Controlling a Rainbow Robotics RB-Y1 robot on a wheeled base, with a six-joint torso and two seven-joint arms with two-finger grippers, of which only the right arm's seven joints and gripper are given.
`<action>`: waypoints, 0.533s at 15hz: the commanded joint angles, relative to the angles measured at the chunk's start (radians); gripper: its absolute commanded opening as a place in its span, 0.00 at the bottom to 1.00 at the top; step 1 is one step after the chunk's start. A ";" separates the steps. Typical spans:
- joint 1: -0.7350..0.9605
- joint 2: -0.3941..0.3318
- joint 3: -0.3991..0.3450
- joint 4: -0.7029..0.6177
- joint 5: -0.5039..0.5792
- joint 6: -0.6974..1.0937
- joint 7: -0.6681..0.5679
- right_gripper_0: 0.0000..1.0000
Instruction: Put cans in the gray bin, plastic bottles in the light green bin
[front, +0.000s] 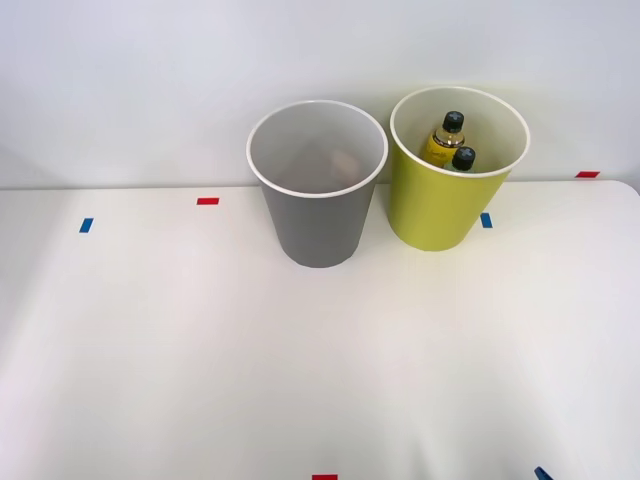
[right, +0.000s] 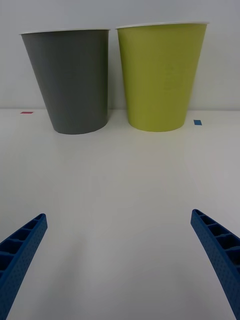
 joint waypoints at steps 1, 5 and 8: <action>0.000 0.000 0.000 0.000 0.000 0.000 0.000 1.00; 0.000 0.000 0.000 0.000 0.000 0.000 0.000 1.00; 0.000 0.000 0.000 0.000 0.000 0.000 0.000 1.00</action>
